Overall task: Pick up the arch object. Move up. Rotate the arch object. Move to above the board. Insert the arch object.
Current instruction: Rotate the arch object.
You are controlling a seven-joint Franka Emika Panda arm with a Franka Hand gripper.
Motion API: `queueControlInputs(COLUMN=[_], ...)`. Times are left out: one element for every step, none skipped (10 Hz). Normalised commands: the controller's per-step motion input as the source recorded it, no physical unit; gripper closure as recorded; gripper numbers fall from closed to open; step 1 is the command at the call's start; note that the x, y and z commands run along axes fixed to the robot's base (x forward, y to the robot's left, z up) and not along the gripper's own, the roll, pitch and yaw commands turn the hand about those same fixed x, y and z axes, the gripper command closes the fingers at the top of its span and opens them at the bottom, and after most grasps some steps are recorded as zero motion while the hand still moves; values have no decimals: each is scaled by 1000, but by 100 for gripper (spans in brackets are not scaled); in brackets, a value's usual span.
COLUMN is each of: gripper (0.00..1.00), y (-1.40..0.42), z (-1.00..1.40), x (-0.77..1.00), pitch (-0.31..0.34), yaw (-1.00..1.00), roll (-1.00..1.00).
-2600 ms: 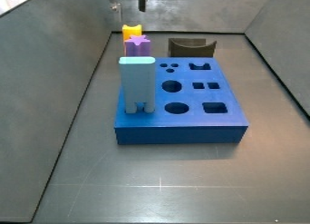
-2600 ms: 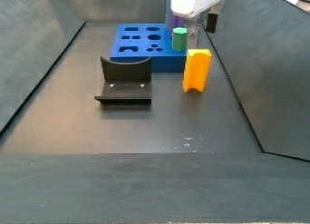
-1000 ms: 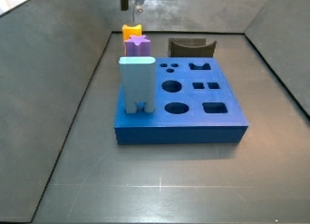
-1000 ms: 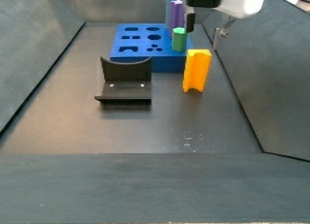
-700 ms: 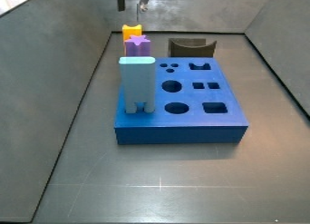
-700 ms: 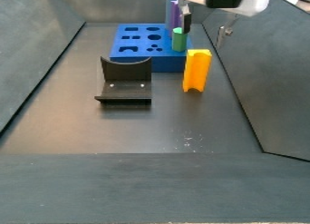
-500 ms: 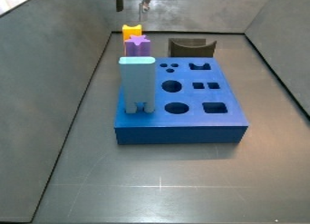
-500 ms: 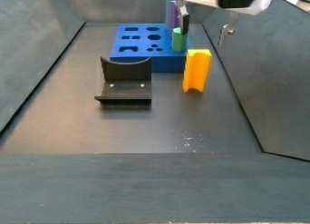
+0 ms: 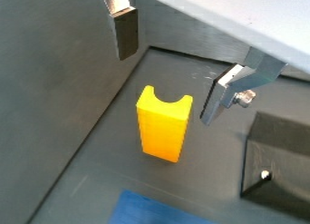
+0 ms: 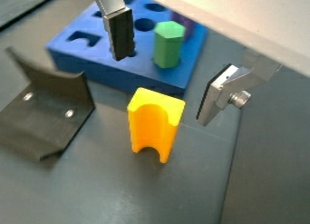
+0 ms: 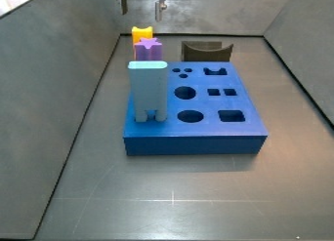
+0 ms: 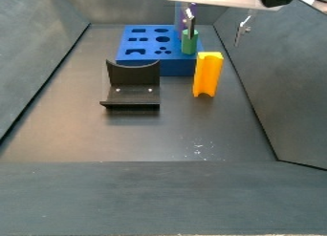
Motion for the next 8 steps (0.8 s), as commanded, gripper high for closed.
queueControlInputs(gripper=[0, 0, 0, 0, 0, 0, 0, 0], y=[-3, -3, -3, -3, -3, -3, 0, 0], z=[-35, -35, -35, -35, -36, -37, -1000, -1000], x=[36, 36, 36, 35, 34, 33, 0, 8], pitch=[-23, -28, -34, -33, -33, -32, 0, -10], yaw=[1000, 1000, 972, 645, 430, 240, 0, -60], roll=[6, 8, 9, 9, 9, 9, 0, 0])
